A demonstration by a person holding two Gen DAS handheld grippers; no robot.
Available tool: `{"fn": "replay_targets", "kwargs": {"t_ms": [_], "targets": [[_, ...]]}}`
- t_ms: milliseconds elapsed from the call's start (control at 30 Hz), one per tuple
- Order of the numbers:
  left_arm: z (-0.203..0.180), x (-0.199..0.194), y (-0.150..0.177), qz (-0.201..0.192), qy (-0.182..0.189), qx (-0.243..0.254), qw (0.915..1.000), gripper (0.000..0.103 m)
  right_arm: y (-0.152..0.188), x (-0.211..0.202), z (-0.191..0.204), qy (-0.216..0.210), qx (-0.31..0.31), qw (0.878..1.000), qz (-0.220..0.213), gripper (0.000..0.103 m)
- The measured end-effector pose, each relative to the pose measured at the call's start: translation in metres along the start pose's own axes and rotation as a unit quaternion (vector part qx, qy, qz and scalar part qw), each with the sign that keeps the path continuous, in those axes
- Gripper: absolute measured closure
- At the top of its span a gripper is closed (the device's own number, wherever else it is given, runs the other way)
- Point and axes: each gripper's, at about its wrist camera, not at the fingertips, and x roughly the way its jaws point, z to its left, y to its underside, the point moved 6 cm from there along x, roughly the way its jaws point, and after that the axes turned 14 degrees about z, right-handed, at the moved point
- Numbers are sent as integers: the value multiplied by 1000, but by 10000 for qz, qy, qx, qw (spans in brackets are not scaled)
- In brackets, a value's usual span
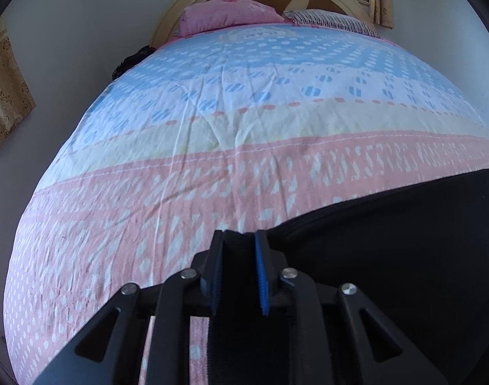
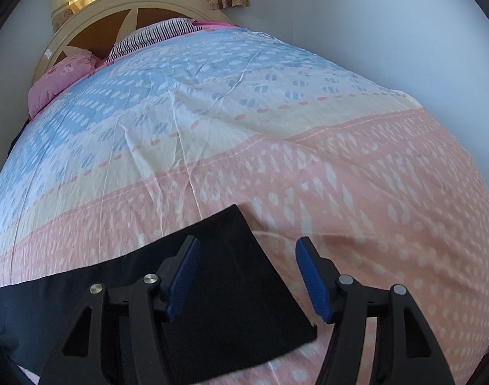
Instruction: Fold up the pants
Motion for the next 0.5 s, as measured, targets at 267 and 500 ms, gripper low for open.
{"fn": "replay_targets", "kwargs": {"t_ms": [267, 500], "targets": [[-7, 1, 3, 4, -249, 257, 9994, 84, -19, 35, 3, 121, -108, 9996, 216, 38], [-12, -14, 1, -89, -245, 409, 9988, 90, -9, 11, 17, -117, -430, 9990, 64, 97]]}}
